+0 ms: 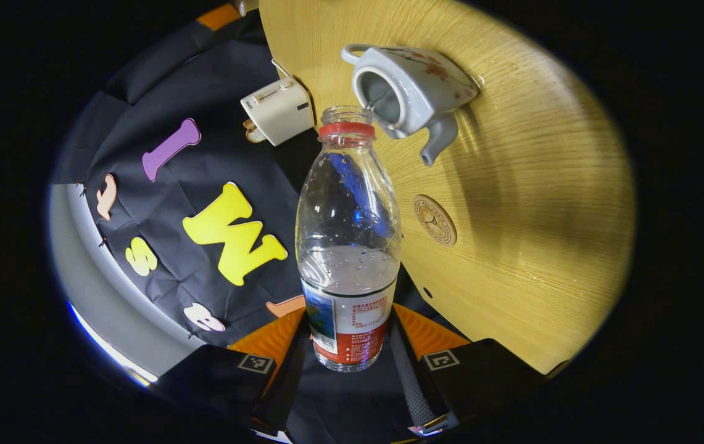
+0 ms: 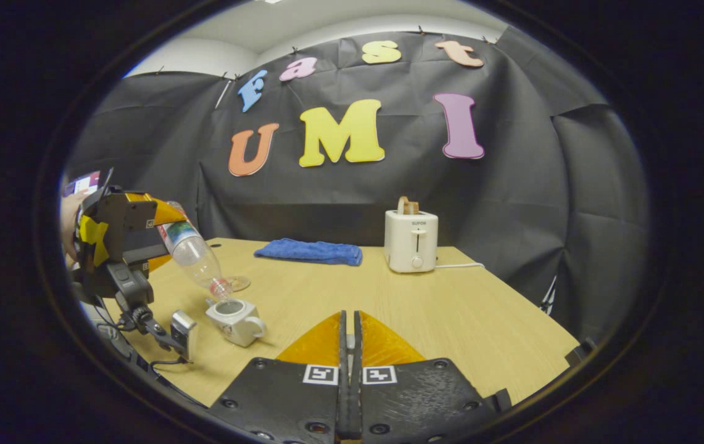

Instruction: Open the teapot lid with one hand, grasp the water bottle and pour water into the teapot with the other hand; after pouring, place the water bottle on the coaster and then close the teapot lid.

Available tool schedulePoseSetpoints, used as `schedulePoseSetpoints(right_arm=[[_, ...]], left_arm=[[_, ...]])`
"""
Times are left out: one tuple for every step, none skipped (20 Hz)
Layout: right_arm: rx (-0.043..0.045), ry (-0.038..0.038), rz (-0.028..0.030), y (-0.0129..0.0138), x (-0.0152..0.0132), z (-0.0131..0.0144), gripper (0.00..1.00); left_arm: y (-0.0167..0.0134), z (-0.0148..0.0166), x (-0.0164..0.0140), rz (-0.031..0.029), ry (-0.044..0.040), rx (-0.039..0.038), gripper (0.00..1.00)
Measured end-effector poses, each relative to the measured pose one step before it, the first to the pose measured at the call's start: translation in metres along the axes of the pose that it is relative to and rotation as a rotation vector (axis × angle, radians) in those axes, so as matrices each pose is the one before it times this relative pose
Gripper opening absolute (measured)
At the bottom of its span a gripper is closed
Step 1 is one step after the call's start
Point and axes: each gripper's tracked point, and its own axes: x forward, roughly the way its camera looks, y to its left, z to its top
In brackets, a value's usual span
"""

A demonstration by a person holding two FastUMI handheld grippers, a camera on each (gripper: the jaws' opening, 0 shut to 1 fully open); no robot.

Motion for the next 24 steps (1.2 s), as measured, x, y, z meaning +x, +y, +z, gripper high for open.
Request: schedulePoseSetpoints(right_arm=[[0.00179,-0.00070,-0.00053,-0.00028,-0.00042,0.00000,0.00],[0.00166,-0.00062,-0.00083,-0.00097,-0.00037,-0.00055,0.00],[0.00160,-0.00052,-0.00008,-0.00048,-0.00013,0.00051,0.00],[0.00088,-0.00092,-0.00022,-0.00048,0.00012,-0.00006,0.00],[0.00081,-0.00072,-0.00025,-0.00106,-0.00040,-0.00010,0.00],[0.00123,-0.00039,-0.00052,-0.00055,-0.00035,-0.00048,0.00],[0.00046,0.00024,0.00013,-0.00101,-0.00014,-0.00017,0.00],[0.00007,-0.00085,-0.00117,-0.00037,-0.00023,-0.00014,0.00],[0.00027,-0.00042,-0.00005,-0.00016,-0.00043,0.00063,0.00],[0.00074,-0.00156,-0.00139,-0.00020,-0.00027,-0.00002,0.00],[0.00047,-0.00110,0.00068,0.00025,0.00020,0.00053,0.00],[0.00029,-0.00084,-0.00014,0.00038,-0.00013,0.00018,0.00],[0.00037,-0.00040,0.00098,0.00084,-0.00032,0.00011,0.00],[0.00133,-0.00192,0.00160,0.00109,-0.00037,0.00064,0.00],[0.00020,-0.00038,0.00056,0.00070,-0.00042,0.00077,0.00],[-0.00003,-0.00021,0.00082,0.00056,0.00058,-0.00039,0.00],[-0.00133,0.00039,0.00008,0.00024,0.00001,0.00041,0.00],[-0.00152,-0.00056,-0.00004,0.00057,-0.00075,0.00018,0.00],[-0.00107,-0.00117,-0.00033,0.00042,-0.00071,0.00155,0.00],[-0.00072,-0.00230,-0.00029,0.00034,-0.00011,0.00122,0.00],[0.00038,-0.00293,-0.00066,0.00028,-0.00049,0.00231,0.00],[0.00031,-0.00451,-0.00158,0.00052,-0.00099,0.00158,0.00],[0.00222,-0.00323,-0.00124,-0.00019,-0.00005,0.00226,0.00],[0.00178,-0.00152,0.00069,0.00066,0.00024,0.00051,0.00]], left_arm=[[0.00164,0.00037,-0.00118,0.00404,0.00260,0.00789,0.73],[0.00175,0.00057,-0.00175,0.00364,-0.00233,0.00529,0.73],[0.00178,0.00087,-0.00069,0.00351,-0.00099,0.00553,0.73],[0.00117,-0.00019,0.00141,-0.00037,-0.00030,0.00433,0.73],[-0.00002,-0.00016,0.00060,-0.00095,0.00277,0.00308,0.73],[-0.00067,-0.00009,-0.00172,-0.00248,0.00151,0.00203,0.73],[-0.00008,-0.00013,0.00018,-0.00187,0.00231,0.00173,0.73],[-0.00090,0.00009,-0.00132,-0.00042,0.00093,0.00136,0.77],[0.00030,-0.00013,0.00175,-0.00110,0.00044,0.00025,0.73],[0.00045,0.00013,-0.00004,0.00086,0.00029,-0.00049,0.73],[0.00029,-0.00025,0.00025,0.00075,-0.00043,-0.00185,0.73],[0.00015,0.00034,0.00078,0.00311,-0.00411,-0.00276,0.73],[0.00099,0.00054,-0.00018,0.00460,-0.00429,-0.00651,0.73],[-0.00242,0.00018,0.00020,-0.00333,-0.00306,-0.01889,0.73],[-0.00327,-0.00192,0.00045,-0.00574,-0.00158,-0.02580,0.73],[-0.00354,-0.00193,0.00129,-0.00688,0.00205,-0.02786,0.72],[-0.00175,-0.00055,-0.00001,-0.00365,-0.00011,-0.02969,0.73],[-0.00159,-0.00061,0.00021,-0.00251,-0.00178,-0.02944,0.72],[-0.00420,-0.00096,0.00037,-0.01391,-0.00558,-0.05656,0.72],[-0.00696,-0.00214,-0.00192,-0.02463,-0.00534,-0.07473,0.73],[-0.00671,-0.00134,-0.00113,-0.02587,-0.00151,-0.09055,0.73],[-0.00541,-0.00103,-0.00292,-0.02247,-0.00399,-0.08383,0.73],[-0.00510,0.00200,-0.00208,-0.01858,-0.00782,-0.07561,0.75],[-0.00093,-0.00078,-0.00183,-0.00762,-0.00367,-0.07557,0.73]])
